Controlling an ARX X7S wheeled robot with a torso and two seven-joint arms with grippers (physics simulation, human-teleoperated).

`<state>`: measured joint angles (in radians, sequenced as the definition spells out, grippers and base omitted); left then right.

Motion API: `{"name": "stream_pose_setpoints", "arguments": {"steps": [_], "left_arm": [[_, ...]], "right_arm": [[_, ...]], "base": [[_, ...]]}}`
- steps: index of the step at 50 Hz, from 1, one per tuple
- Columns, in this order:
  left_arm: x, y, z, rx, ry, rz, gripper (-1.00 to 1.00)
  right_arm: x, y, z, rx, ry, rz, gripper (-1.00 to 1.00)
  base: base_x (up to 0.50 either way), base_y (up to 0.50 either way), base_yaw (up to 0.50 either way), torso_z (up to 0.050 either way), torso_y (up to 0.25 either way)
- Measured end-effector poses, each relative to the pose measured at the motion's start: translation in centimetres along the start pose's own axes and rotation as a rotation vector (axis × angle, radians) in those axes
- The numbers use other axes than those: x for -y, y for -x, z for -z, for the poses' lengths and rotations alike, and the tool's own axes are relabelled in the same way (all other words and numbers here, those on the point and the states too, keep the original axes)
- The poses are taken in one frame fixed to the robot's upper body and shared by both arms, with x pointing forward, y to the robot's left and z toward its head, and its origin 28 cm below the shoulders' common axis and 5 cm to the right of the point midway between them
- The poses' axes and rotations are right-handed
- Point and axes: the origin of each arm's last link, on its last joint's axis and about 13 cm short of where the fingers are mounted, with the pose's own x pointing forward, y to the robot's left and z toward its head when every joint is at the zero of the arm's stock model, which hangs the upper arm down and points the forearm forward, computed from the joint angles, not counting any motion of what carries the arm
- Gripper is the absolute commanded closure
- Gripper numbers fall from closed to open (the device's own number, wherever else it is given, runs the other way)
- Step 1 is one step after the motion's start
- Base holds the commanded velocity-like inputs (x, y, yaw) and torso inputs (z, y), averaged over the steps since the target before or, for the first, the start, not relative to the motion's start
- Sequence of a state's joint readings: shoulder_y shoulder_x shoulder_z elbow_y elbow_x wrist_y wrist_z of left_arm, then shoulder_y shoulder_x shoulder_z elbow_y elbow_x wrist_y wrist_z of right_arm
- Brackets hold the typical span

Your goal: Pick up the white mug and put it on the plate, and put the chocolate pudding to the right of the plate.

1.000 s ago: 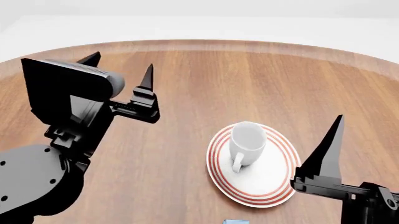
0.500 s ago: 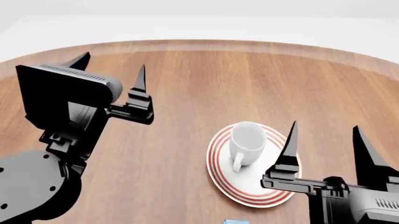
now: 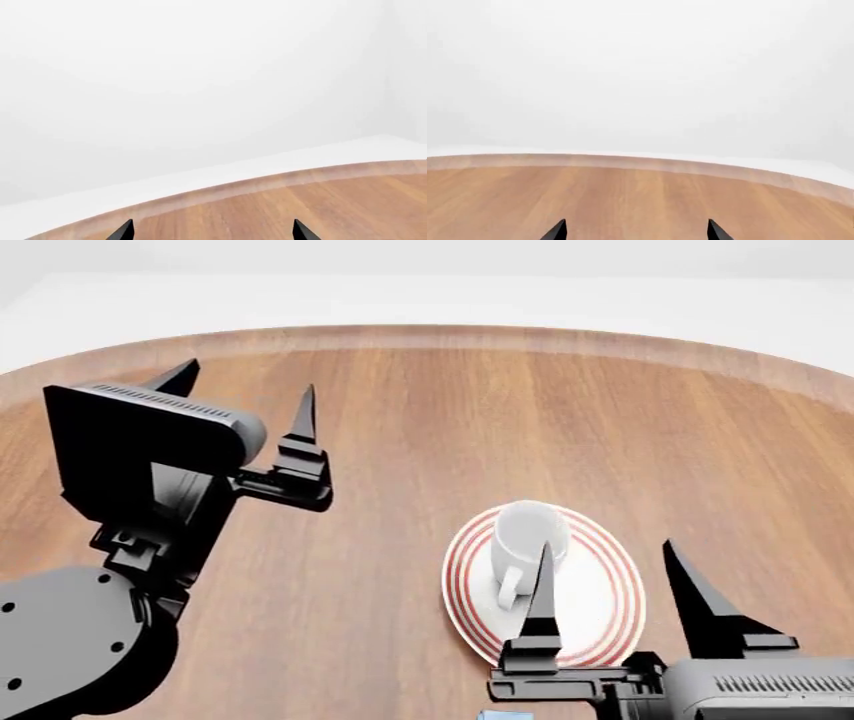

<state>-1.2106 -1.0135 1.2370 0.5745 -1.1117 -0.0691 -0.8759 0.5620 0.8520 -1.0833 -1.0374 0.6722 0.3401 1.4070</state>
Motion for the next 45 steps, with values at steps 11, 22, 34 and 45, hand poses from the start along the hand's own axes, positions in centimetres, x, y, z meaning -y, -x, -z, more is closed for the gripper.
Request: {"name": "stream_pose_setpoints", "arguments": {"steps": [11,22,34,45], "left_arm": [[0.1,0.0,0.0,-0.005,0.003,0.007,-1.00],[0.3,-0.1,0.3,-0.017,0.010,0.015,-1.00],[0.4,-0.1,0.5,-0.025,0.017,0.021,-1.00],[0.5,-0.1,0.7,-0.032,0.020,0.025,-1.00]], "right_arm": [[0.1,1.2,-0.1,-0.139,-0.001,-0.022,-1.00],[0.1,1.5,-0.7,-0.234,-0.034,-0.061,-1.00],[0.0,1.7,-1.3,-0.288,-0.067,-0.115,-1.00],[-0.4,1.9,-1.6,-0.323,-0.099,-0.156,-1.00]], "base": [[0.00,0.00,0.00,0.000,0.000],[0.00,0.00,0.00,0.000,0.000],[0.00,0.00,0.00,0.000,0.000],[0.00,0.00,0.00,0.000,0.000]]}}
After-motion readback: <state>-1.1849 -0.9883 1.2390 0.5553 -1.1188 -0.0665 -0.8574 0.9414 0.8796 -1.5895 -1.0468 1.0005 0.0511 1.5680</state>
